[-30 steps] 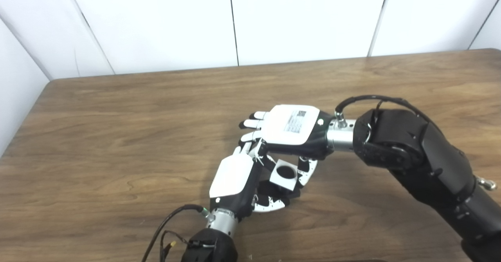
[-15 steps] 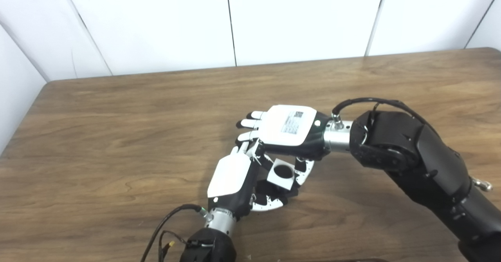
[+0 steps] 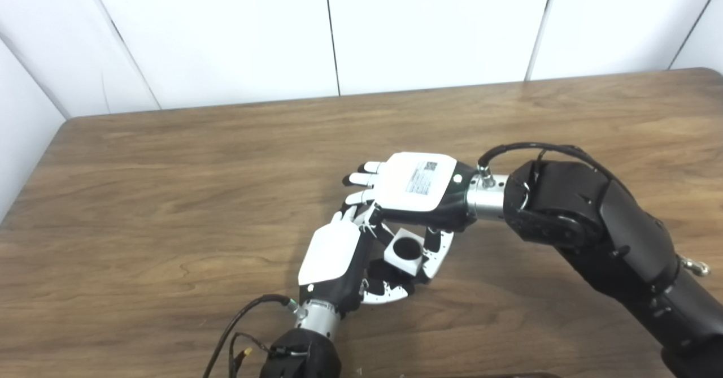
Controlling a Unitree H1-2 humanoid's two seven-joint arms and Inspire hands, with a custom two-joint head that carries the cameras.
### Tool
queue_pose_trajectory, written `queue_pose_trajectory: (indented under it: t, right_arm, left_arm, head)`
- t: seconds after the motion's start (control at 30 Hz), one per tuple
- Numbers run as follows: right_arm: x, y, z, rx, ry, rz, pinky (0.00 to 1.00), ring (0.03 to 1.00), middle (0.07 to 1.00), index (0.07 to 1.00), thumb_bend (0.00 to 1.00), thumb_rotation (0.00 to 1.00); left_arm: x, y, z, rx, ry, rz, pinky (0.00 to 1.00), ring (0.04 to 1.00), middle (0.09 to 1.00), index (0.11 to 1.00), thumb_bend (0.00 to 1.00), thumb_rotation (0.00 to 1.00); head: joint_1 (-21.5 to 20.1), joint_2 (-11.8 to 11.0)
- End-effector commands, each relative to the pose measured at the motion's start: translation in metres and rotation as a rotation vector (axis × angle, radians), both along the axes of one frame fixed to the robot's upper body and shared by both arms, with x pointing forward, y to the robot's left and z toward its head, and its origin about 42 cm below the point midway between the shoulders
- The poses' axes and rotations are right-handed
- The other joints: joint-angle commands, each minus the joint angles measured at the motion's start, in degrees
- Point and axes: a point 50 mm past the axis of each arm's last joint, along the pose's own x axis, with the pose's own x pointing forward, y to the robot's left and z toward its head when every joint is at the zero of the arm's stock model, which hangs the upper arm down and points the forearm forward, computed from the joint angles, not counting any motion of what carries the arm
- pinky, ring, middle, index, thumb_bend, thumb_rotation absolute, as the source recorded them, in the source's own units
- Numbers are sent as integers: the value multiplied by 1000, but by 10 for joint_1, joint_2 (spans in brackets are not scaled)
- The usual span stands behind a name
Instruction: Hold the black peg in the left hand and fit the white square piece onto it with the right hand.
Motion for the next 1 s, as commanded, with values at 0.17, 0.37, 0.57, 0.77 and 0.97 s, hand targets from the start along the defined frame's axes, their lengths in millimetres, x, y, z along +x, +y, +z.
queue_pose_trajectory:
  t: [0.17,0.37,0.57,0.77,0.97]
  right_arm:
    - [9,-5,17,22,-36,-44,1000,1000,924,638,971,324]
    - [11,-7,19,31,-46,-64,1000,1000,924,645,998,283]
    - [12,-11,21,42,-48,-92,1000,1000,924,657,993,285]
    - [15,-18,28,68,-48,-123,1000,1000,927,662,983,284]
    - [17,-28,33,86,-61,-143,990,1000,919,649,988,307]
  left_arm:
    - [0,7,-6,54,37,24,1000,1000,916,769,887,274]
    - [0,10,-4,48,40,26,1000,1000,928,811,901,285]
    - [-2,12,-2,44,51,37,1000,1000,934,836,914,286]
    - [-3,16,1,38,45,58,1000,1000,935,869,922,262]
    - [-4,25,9,60,44,77,1000,1000,935,878,913,295]
  head:
    - [1,1]
    - [1,2]
    - [1,3]
    - [2,4]
    - [2,5]
